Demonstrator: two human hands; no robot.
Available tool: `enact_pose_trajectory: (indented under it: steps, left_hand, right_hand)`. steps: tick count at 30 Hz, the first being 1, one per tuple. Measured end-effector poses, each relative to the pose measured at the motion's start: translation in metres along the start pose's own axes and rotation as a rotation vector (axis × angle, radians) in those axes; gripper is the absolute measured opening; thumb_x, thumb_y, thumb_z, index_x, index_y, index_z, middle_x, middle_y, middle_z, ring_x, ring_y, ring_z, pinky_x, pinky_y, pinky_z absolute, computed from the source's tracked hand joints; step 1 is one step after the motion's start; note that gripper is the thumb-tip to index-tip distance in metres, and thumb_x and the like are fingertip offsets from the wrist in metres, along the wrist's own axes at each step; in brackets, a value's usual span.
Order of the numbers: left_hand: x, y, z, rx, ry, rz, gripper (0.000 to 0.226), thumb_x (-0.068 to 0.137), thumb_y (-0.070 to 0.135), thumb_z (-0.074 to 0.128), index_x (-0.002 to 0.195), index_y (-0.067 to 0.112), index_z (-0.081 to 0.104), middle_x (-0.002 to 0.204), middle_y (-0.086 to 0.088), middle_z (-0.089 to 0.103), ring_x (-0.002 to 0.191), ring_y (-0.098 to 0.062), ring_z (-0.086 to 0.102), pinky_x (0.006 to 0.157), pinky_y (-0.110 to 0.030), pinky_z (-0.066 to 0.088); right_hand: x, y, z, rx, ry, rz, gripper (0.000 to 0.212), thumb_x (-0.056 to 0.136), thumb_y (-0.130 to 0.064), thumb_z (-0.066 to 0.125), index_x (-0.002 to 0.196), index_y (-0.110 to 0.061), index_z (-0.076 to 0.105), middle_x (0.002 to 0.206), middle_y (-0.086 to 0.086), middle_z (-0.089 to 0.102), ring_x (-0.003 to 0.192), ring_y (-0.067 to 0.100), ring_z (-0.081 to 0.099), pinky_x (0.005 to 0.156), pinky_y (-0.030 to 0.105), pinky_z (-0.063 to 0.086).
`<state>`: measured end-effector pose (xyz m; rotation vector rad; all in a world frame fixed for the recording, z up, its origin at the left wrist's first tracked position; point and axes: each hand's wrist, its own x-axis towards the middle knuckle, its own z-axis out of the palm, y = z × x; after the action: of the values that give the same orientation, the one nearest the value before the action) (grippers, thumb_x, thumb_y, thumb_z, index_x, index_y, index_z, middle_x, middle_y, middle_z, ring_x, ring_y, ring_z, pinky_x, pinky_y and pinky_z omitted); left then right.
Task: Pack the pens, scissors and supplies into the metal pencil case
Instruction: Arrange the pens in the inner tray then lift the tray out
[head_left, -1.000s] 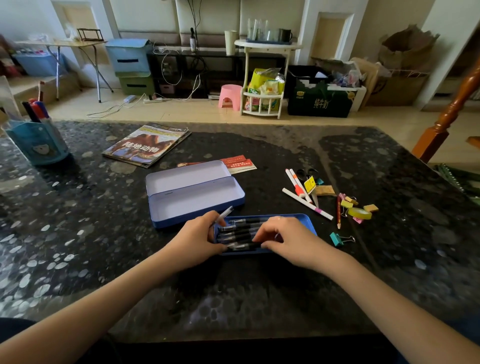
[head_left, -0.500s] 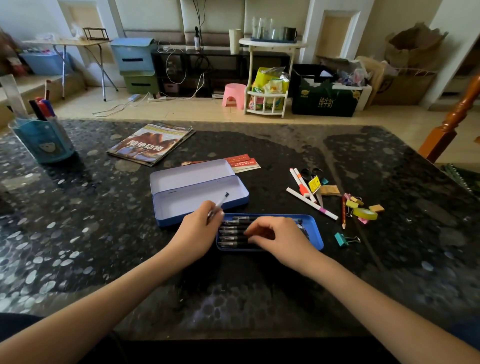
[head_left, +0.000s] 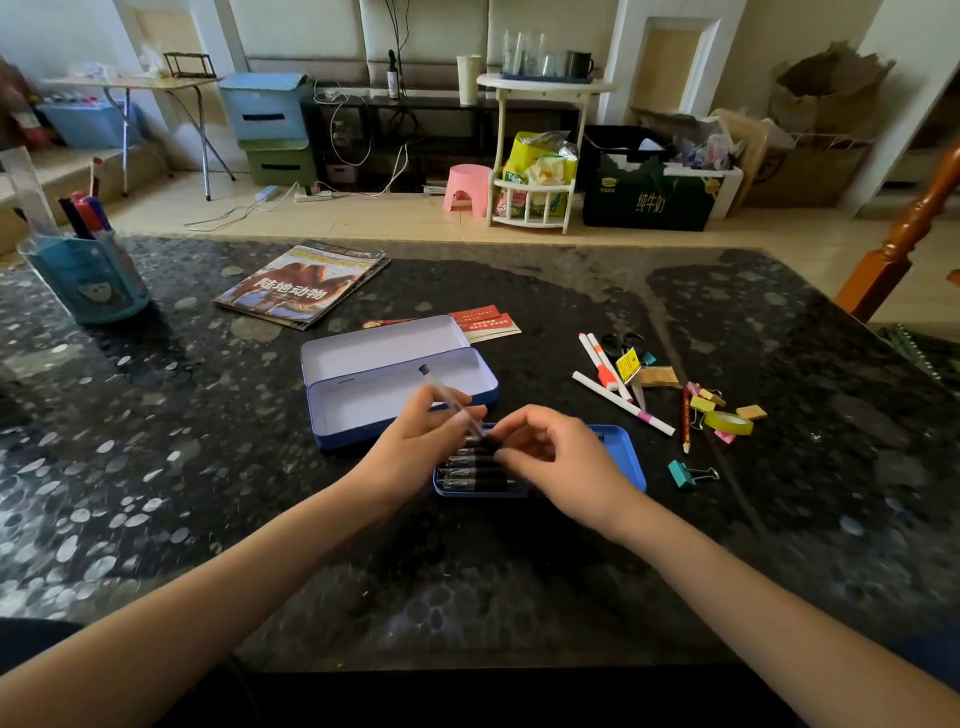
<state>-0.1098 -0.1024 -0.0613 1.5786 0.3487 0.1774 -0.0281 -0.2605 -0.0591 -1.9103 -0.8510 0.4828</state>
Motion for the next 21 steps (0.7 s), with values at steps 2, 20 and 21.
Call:
enact_pose_trajectory:
  steps: [2,20,21]
  left_hand:
    - [0.0,-0.002,-0.005,0.206,-0.005,0.03,0.026,0.096,0.013,0.048,0.121,0.019,0.047,0.124,0.002,0.06,0.11,-0.007,0.058,0.094,-0.025,0.045]
    - [0.007,-0.033,-0.021,1.324,-0.306,0.343,0.066,0.087,0.059,0.012,0.148,0.036,0.002,0.156,0.012,0.011,0.143,-0.004,0.005,0.112,-0.021,-0.003]
    - [0.007,-0.032,-0.022,1.32,-0.287,0.325,0.065,0.089,0.058,0.015,0.148,0.035,0.003,0.155,0.011,0.014,0.143,-0.006,0.009,0.111,-0.021,-0.001]
  right_hand:
    - [0.004,0.005,-0.013,-0.091,0.079,0.014,0.021,0.089,-0.014,0.063,0.106,-0.025,0.065,0.09,-0.015,0.064,0.083,-0.001,0.061,0.071,0.012,0.045]
    - [0.009,0.021,-0.04,0.06,0.293,0.07,0.117,0.081,0.005,0.067,0.134,-0.065,-0.011,0.116,0.005,0.057,0.083,0.018,0.069,0.06,0.032,0.06]
    - [0.009,0.022,-0.04,0.055,0.277,0.063,0.108,0.083,0.003,0.066,0.135,-0.066,0.002,0.121,0.003,0.053,0.082,0.02,0.07,0.059,0.031,0.06]
